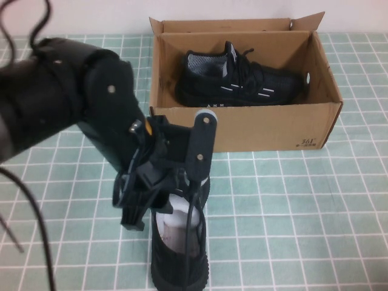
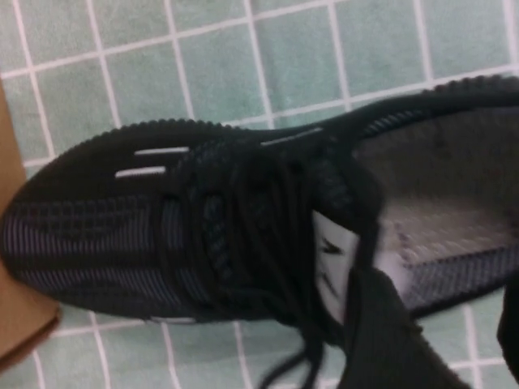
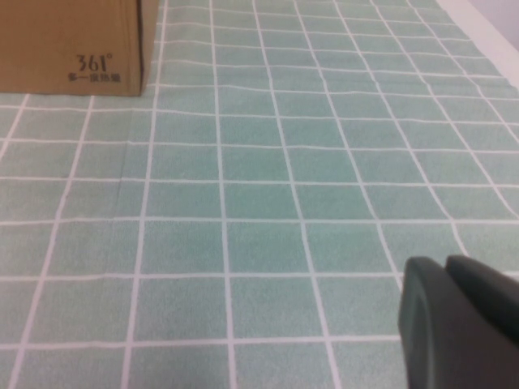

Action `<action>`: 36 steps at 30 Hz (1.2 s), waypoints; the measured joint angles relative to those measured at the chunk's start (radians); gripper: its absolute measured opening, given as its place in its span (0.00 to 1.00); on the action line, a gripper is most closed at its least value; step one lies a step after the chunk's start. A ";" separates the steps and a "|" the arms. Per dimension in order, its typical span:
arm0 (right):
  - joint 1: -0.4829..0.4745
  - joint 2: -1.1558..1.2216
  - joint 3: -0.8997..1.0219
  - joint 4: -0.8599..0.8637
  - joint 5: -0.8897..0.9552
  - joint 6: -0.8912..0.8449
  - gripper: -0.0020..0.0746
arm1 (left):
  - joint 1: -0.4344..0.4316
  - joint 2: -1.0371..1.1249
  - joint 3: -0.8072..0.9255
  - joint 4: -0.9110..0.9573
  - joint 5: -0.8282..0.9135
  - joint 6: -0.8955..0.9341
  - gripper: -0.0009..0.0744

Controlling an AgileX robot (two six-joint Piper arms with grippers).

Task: Put shoes into padded shoe box
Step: Pick up the shoe from the table

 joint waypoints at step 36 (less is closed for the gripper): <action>0.000 0.000 0.000 0.000 0.000 0.000 0.02 | -0.043 0.079 -0.009 0.081 -0.071 -0.153 0.01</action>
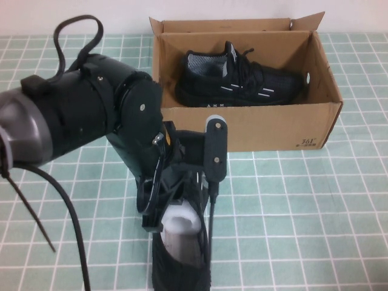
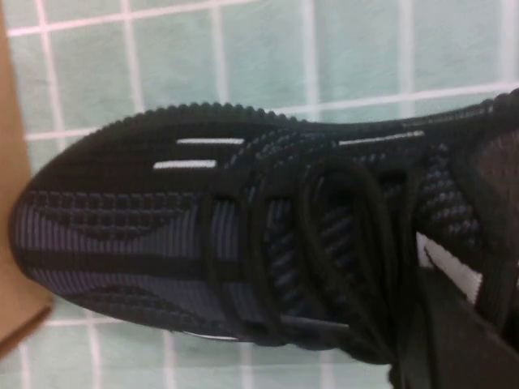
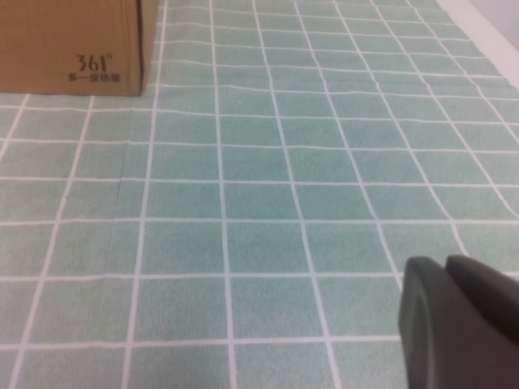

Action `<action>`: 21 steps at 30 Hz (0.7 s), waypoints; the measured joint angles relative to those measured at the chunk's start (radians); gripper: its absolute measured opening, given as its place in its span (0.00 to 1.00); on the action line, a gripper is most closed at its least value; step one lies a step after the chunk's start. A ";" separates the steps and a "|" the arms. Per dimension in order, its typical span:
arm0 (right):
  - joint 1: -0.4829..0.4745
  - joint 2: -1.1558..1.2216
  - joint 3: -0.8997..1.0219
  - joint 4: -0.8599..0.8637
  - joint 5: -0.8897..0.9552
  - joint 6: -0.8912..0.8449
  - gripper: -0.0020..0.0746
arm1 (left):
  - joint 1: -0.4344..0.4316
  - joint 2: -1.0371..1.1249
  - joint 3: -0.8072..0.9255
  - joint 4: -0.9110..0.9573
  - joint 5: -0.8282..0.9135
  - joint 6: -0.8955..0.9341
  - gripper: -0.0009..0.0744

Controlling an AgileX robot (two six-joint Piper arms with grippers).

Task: Put shoes into padded shoe box
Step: Pick up the shoe from the table, then place the shoe in the shoe box

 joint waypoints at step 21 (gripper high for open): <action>0.000 0.000 0.000 0.000 0.000 0.000 0.02 | -0.056 0.007 -0.582 0.048 0.246 -0.795 0.01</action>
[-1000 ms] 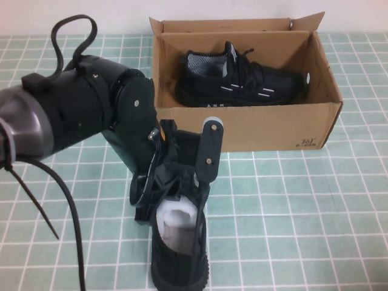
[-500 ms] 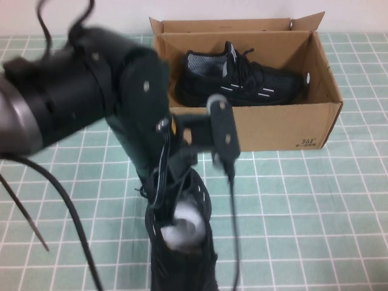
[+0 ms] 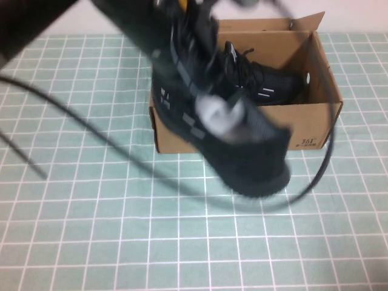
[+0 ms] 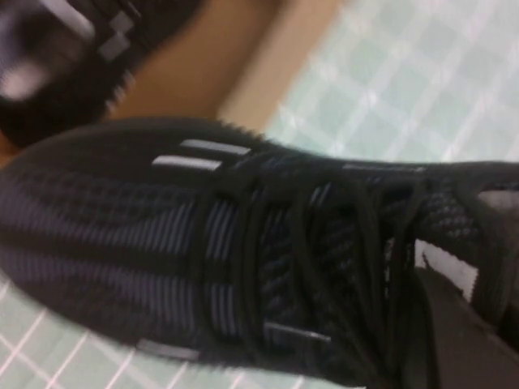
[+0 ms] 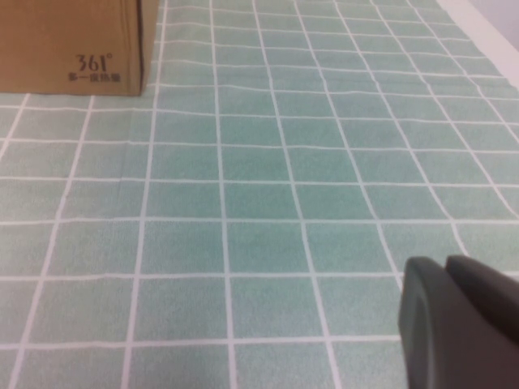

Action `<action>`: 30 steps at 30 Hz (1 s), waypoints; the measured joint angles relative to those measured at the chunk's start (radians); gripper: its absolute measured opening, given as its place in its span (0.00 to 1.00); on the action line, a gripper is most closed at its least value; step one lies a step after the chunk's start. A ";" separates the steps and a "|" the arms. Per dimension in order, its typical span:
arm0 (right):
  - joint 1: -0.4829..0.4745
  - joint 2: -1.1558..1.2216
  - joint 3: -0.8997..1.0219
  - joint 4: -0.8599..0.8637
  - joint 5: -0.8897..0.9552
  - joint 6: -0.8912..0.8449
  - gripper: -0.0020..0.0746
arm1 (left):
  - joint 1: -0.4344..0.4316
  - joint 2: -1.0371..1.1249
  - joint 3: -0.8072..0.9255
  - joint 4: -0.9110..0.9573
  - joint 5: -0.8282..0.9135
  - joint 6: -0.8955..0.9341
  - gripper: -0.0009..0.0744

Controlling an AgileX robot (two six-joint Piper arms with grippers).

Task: Put shoes into padded shoe box
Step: Place the shoe in the shoe box

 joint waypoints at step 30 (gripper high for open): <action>0.000 0.000 0.000 0.000 0.000 0.000 0.02 | 0.041 0.461 -0.508 0.196 -0.312 -0.875 0.01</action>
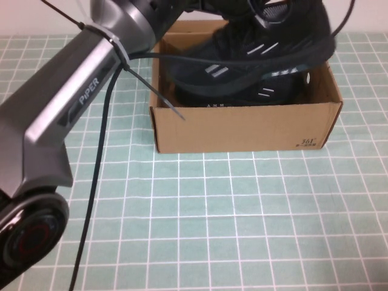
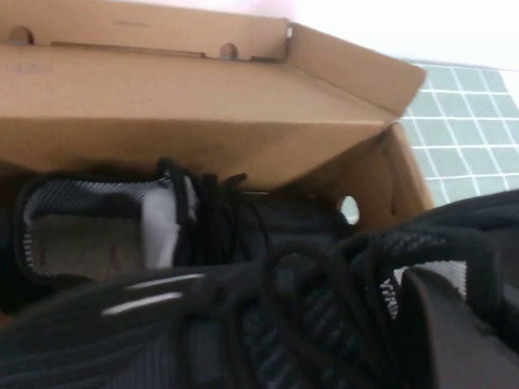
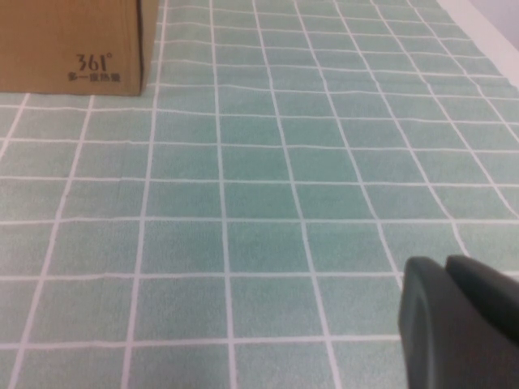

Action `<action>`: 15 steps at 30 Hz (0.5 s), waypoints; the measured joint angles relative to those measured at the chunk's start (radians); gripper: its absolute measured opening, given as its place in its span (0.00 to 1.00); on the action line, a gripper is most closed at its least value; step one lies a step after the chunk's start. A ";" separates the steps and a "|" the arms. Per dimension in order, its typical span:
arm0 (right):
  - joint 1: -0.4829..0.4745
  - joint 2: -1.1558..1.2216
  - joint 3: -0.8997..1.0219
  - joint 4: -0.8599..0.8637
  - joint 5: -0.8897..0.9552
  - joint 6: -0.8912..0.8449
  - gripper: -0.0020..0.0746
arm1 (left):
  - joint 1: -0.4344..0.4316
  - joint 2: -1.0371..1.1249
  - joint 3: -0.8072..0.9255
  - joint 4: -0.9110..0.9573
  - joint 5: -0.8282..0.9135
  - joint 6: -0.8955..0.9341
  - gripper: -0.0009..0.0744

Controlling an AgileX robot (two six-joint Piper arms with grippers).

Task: Put shoes into padded shoe box
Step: Place the shoe in the shoe box

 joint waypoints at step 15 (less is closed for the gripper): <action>0.000 0.000 0.000 0.000 0.000 0.000 0.02 | 0.015 0.051 -0.003 0.014 0.006 0.158 0.01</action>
